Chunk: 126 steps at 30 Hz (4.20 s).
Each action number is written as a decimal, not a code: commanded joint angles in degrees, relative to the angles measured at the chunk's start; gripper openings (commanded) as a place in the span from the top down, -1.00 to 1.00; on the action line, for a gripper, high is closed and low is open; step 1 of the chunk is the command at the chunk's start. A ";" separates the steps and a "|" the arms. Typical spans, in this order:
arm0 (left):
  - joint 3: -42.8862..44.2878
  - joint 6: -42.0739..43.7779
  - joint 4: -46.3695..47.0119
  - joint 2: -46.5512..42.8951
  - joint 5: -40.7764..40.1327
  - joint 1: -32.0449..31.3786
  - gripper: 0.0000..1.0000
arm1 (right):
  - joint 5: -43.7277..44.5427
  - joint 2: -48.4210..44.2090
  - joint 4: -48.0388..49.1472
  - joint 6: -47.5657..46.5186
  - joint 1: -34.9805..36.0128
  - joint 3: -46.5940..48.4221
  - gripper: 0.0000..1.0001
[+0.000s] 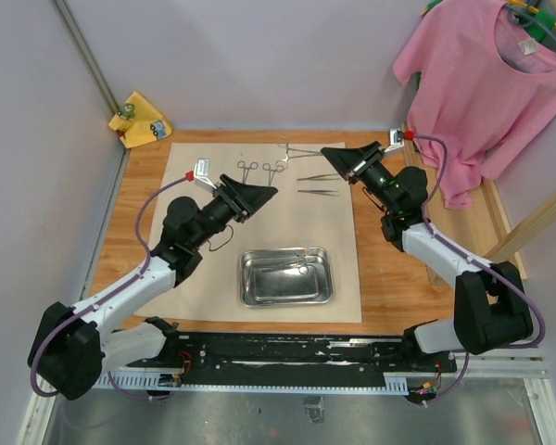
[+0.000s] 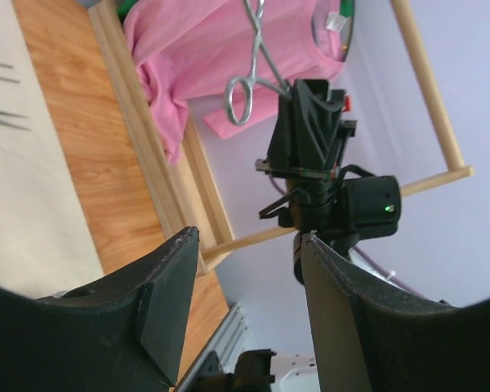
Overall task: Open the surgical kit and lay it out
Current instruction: Place the medical item in the surgical kit.
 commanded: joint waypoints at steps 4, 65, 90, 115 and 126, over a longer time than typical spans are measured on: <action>-3.59 -3.99 16.08 -0.51 -4.68 0.09 -0.14 | -1.04 2.29 13.40 7.61 2.24 -3.65 0.98; 2.54 5.17 6.97 1.05 5.74 5.63 0.99 | -16.92 4.50 20.34 10.62 1.31 -11.21 -0.06; 19.69 25.32 -34.81 8.01 43.58 8.15 0.94 | -42.65 -14.49 -54.57 -41.19 -2.47 4.75 -0.34; 16.70 17.66 -17.94 15.54 51.68 8.16 0.89 | -44.48 -2.63 -42.17 -33.32 11.02 5.80 0.50; 17.39 17.89 -18.03 16.36 51.51 8.22 0.85 | -43.43 -2.96 -44.99 -35.19 10.23 6.42 0.15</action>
